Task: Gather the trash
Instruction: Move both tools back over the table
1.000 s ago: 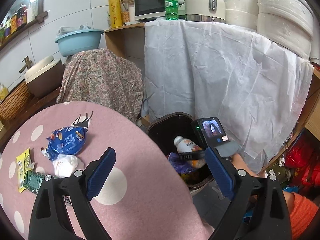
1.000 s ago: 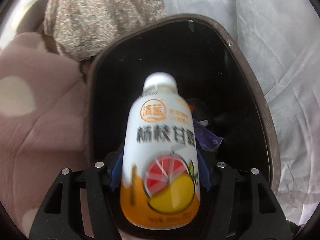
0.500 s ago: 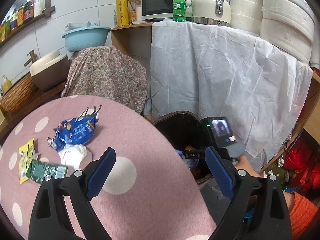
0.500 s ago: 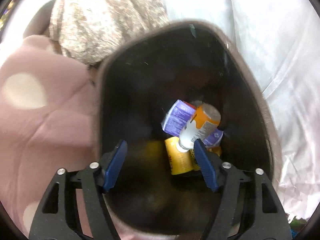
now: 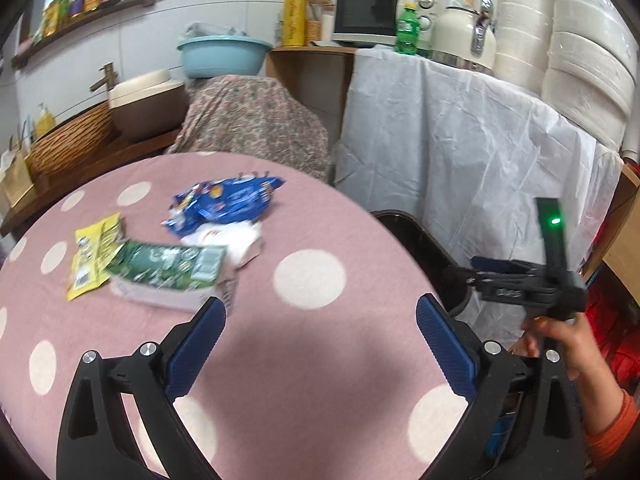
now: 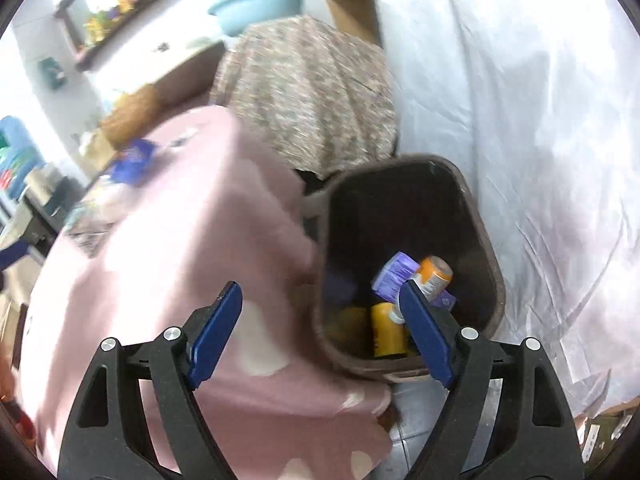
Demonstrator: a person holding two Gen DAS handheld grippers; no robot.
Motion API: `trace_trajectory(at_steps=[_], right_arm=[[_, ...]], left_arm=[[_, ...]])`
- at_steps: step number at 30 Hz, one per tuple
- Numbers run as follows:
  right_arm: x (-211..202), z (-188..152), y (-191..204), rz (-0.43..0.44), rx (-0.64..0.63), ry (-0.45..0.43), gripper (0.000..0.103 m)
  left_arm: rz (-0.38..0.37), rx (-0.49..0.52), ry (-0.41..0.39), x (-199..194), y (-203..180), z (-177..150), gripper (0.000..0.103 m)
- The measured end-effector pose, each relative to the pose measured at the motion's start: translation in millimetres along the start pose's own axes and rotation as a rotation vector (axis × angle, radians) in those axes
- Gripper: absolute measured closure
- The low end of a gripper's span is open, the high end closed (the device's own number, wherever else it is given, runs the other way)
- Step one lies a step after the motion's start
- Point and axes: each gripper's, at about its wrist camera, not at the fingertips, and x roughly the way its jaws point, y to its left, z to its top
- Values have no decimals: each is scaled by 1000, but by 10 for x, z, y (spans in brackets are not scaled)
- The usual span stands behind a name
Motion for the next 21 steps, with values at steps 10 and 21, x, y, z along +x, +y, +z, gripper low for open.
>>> trace_trajectory(at_steps=[10, 21], right_arm=[[-315, -35, 1098, 169, -235, -5, 22], [-121, 15, 2226, 337, -447, 78, 22]], left_arm=[[108, -91, 28, -363, 718, -443, 6], [169, -150, 29, -680, 1217, -820, 6]])
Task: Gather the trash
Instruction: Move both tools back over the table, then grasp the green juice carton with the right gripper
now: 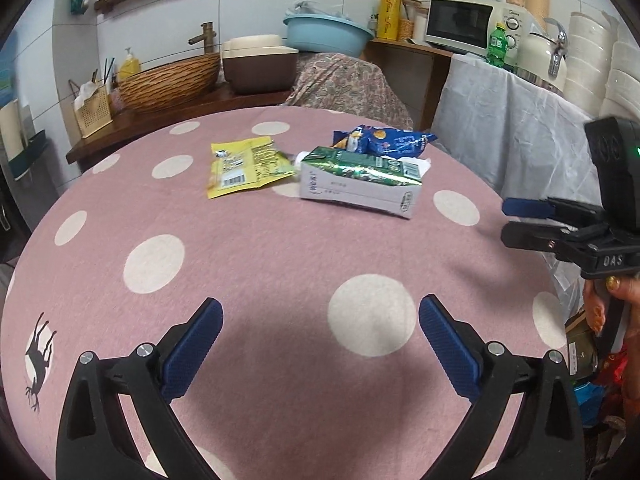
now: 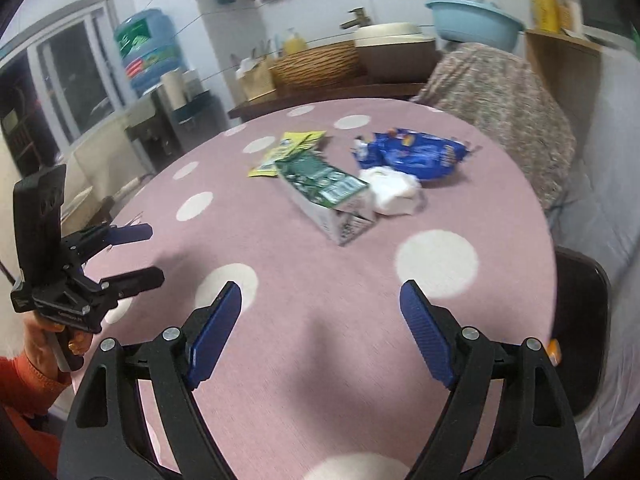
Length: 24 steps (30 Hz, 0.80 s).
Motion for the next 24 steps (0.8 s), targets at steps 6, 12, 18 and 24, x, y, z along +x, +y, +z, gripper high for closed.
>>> trace_trajectory(at_steps=[6, 12, 18, 24], right_arm=[[468, 386, 480, -80, -240, 94, 22], [963, 721, 792, -190, -481, 190, 22], [1389, 912, 709, -253, -553, 298, 28], [1671, 974, 581, -263, -579, 395, 39]], left_arm=[[0, 2, 2, -24, 86, -55, 6], [7, -3, 5, -49, 156, -102, 5], [8, -17, 12, -40, 204, -130, 5], [9, -23, 16, -34, 234, -133, 6]])
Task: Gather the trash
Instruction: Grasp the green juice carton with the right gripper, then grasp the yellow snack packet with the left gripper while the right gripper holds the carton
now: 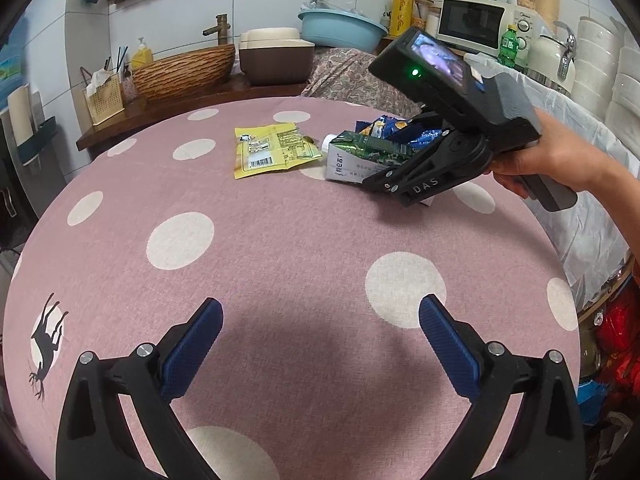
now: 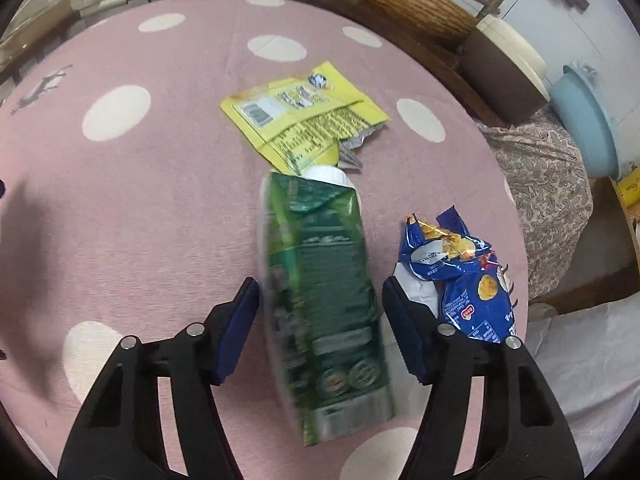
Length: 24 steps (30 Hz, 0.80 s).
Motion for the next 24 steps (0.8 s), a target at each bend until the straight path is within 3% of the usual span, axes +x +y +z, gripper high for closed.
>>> trace_trajectory(at_steps=[8, 15, 24], right_arm=[[81, 16, -49, 45, 40, 1, 49], [-257, -137, 18, 70, 127, -116, 53], [-742, -656, 85, 136, 297, -274, 53]], left_arm=[[-9, -7, 16, 43, 1, 13, 6], [31, 2, 20, 109, 96, 150, 5], [53, -44, 33, 330, 299, 554, 6]])
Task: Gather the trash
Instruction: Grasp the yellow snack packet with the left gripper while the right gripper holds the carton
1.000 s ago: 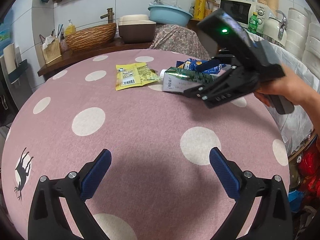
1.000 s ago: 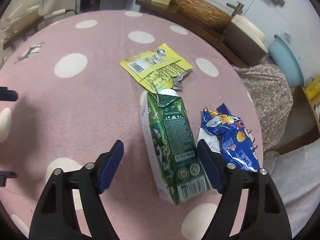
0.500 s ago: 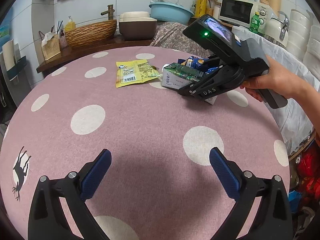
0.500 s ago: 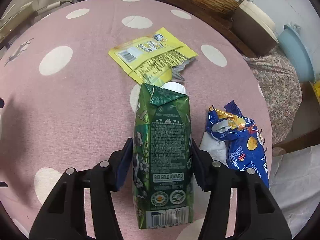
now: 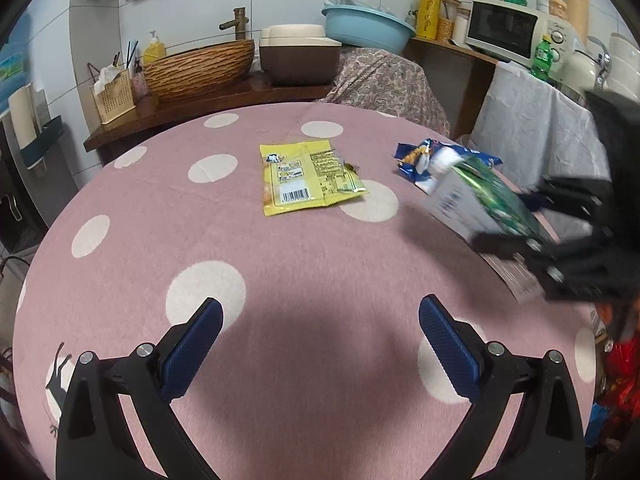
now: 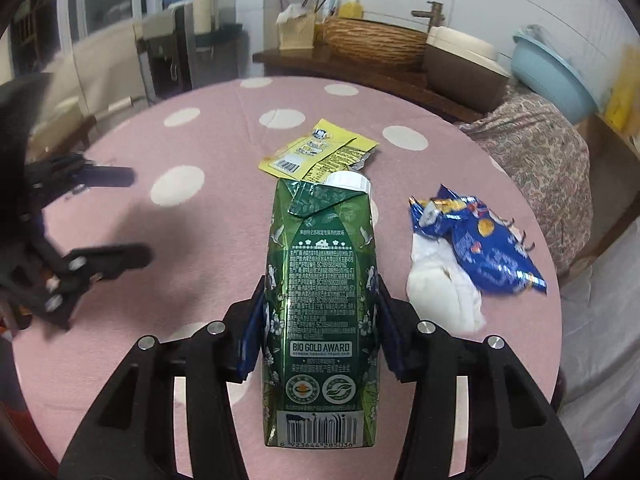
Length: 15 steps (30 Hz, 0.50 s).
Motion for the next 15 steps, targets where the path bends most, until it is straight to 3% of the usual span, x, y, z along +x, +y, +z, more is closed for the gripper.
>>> trace_trajectory(at_steps=[3, 5, 10, 15], right_arm=[[-104, -99, 2, -5, 16, -29, 53], [-163, -178, 44, -34, 6, -39, 53], [-292, -346, 52, -14, 71, -70, 53], [-379, -499, 39, -5, 116, -92, 53]], left_arm=[[6, 5, 15, 132, -28, 153, 6], [42, 32, 6, 202, -85, 256, 6], [144, 90, 8, 554, -273, 570, 6], [129, 59, 64, 910, -347, 822, 6]])
